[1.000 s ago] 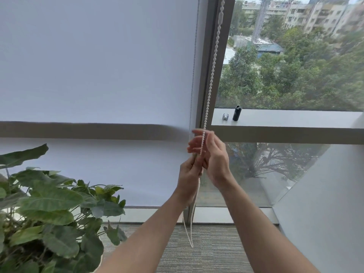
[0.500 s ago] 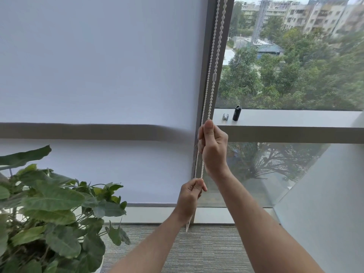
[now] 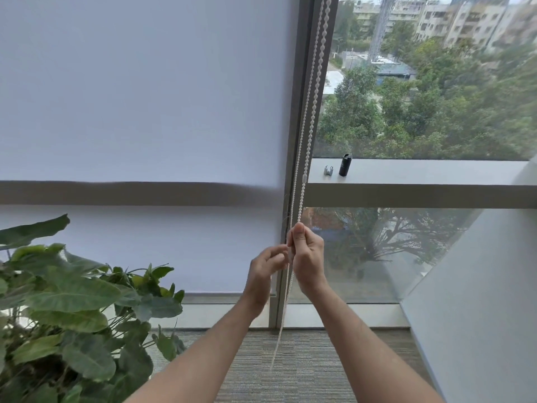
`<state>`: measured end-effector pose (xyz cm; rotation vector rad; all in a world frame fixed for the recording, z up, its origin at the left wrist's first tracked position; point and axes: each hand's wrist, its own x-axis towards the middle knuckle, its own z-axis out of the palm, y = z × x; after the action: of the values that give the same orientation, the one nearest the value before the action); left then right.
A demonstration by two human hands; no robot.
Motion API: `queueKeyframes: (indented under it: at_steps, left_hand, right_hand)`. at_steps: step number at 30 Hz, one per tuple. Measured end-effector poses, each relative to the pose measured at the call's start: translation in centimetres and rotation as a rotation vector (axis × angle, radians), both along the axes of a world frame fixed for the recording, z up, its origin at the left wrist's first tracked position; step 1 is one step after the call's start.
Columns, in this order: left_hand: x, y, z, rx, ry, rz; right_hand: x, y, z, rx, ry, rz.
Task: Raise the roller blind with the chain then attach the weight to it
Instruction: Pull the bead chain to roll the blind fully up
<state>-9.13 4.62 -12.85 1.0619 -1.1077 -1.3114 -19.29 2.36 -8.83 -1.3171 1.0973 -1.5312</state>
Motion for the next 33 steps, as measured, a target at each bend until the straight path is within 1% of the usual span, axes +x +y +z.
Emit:
queueKeyframes:
  at_steps: [2,6,10,13,19,21,23,26,28,31,33]
  left_hand:
    - [-0.6,-0.9,2.2,-0.074,0.088,0.003]
    - [-0.8,-1.8,5.2,-0.111,0.223,0.063]
    - [-1.6,-1.7,6.8,-0.226,0.205,-0.04]
    - [-2.3,-1.6,7.4,-0.197,0.246,-0.072]
    - [-2.4,-1.2,6.5,-0.198,0.072,0.017]
    - [-2.4,-1.3,6.8,-0.181,0.044,0.052]
    - [-2.2,-1.6,6.8,-0.181,0.056,0.079]
    - [-2.1,-1.5,6.6,-0.193,0.082,0.107]
    - [-2.5,-1.4,6.5,-0.195,0.084,0.119]
    - [-3.0,-1.4,6.3,-0.183,0.094,0.109]
    - [-2.9,-1.3,5.9,-0.195,0.062,0.11]
  right_hand:
    - [0.7,0.3,-0.7,0.011,-0.012,0.024]
    - [0.9,1.2,-3.0,0.082,0.001,0.03]
    - [0.5,1.8,-3.7,0.134,-0.017,0.036]
    - [0.9,2.5,-4.2,0.142,-0.056,0.071]
    - [0.6,3.1,-5.4,0.221,-0.066,0.168]
    - [0.1,2.8,-5.3,0.254,-0.056,0.228]
    - [-0.4,2.2,-4.8,0.256,0.009,0.214]
    - [-0.7,0.6,-2.9,0.202,0.069,0.072]
    - [-0.2,-0.4,-0.3,0.145,0.036,0.023]
    - [0.1,-1.4,4.2,0.017,-0.063,0.03]
    - [-0.1,-1.5,7.2,-0.104,-0.167,0.104]
